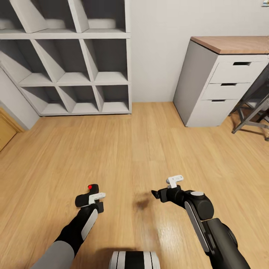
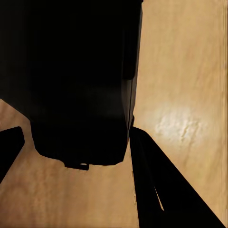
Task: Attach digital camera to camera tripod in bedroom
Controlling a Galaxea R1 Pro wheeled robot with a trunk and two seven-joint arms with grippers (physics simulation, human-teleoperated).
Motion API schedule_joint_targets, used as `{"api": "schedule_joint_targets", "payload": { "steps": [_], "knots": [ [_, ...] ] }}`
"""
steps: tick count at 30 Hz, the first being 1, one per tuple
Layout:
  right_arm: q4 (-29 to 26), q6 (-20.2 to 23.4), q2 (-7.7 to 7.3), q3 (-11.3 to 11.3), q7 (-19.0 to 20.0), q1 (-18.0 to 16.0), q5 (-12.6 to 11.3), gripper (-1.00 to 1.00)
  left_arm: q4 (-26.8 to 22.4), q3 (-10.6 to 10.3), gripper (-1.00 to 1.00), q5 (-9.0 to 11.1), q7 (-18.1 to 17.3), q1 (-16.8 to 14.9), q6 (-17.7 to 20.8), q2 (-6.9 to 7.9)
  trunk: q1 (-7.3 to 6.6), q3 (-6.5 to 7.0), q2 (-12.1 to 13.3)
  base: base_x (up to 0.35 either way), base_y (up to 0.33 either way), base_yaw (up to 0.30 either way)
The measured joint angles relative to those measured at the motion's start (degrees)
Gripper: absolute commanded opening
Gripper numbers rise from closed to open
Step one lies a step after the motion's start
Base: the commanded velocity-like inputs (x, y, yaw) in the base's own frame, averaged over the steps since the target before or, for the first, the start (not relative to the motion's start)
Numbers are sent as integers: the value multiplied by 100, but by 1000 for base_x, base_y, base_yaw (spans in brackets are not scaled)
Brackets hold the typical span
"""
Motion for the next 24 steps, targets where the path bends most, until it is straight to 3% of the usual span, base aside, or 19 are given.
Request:
{"api": "schedule_joint_targets", "payload": {
  "steps": [5,10,17,24],
  "knots": [
    [0,-126,-248,-40,690,-13,-3,100,-6,-131,-100,19,-36,0,126,-5,-13,111,7,0,0,0],
    [0,-225,-322,-138,967,-20,-2,100,-8,-211,-100,43,-107,0,177,-13,-26,222,13,0,0,0],
    [-1,-297,-338,-228,1109,-45,-4,100,-4,-257,-100,61,-240,1,218,-32,-44,377,23,0,0,-27],
    [-2,-317,-358,-269,1149,-60,-4,100,0,-268,-100,66,-287,-1,252,-40,-62,532,32,0,0,-184]
  ]
}}
